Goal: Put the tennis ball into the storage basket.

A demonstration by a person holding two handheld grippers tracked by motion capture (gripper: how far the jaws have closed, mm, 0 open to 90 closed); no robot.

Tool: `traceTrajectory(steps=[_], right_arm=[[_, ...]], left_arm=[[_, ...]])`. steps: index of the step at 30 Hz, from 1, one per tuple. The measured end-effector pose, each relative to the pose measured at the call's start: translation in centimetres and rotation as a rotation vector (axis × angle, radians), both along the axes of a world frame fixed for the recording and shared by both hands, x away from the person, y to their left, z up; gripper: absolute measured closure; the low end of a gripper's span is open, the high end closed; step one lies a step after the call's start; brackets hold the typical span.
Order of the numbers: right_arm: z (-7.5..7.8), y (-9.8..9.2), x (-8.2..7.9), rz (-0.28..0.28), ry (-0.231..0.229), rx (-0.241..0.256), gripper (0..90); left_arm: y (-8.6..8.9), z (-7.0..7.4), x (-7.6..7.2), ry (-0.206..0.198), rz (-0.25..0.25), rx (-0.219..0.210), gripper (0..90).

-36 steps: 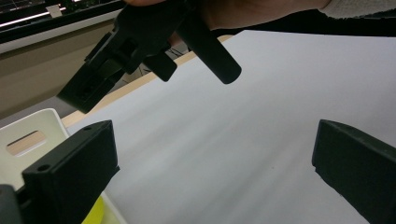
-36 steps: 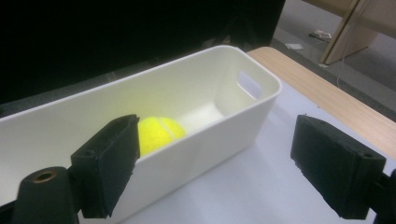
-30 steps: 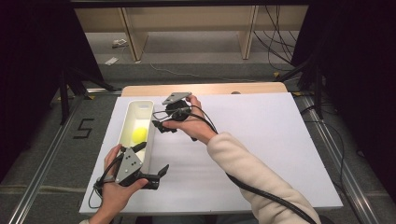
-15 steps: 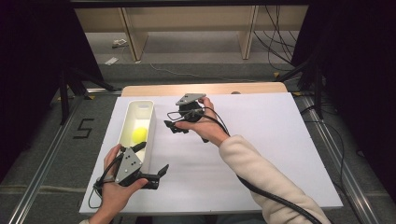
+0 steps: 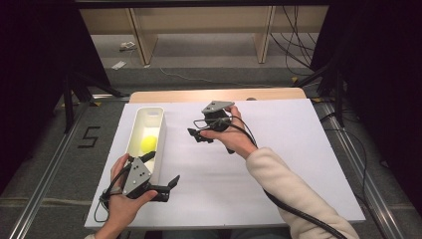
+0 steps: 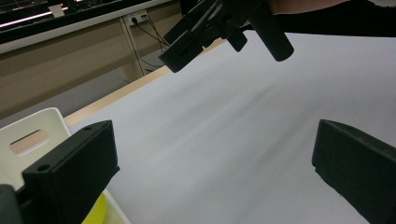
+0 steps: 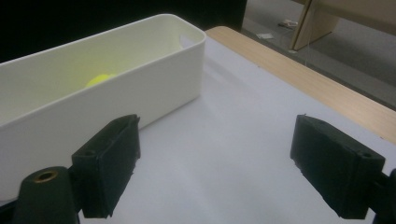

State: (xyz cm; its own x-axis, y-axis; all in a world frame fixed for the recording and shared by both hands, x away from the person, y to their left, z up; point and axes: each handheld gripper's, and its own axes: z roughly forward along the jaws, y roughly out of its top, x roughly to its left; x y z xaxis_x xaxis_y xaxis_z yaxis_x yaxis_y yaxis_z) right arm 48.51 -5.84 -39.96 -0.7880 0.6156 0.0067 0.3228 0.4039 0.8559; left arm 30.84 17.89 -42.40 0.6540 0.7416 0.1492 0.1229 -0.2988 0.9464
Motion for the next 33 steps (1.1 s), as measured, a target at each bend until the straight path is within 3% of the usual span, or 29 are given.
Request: traceTrajectory(steps=[17,33], right_arm=[[-0.6,-3.6,-0.3,-0.053,0.006,0.011,16.7],[-1.2,-8.2,-0.8,-0.129,0.01,0.017,16.6]], left_arm=[[0.0,0.0,0.0,-0.003,0.003,-0.001,0.0],[0.0,0.0,0.0,-0.004,0.007,0.0,0.0]])
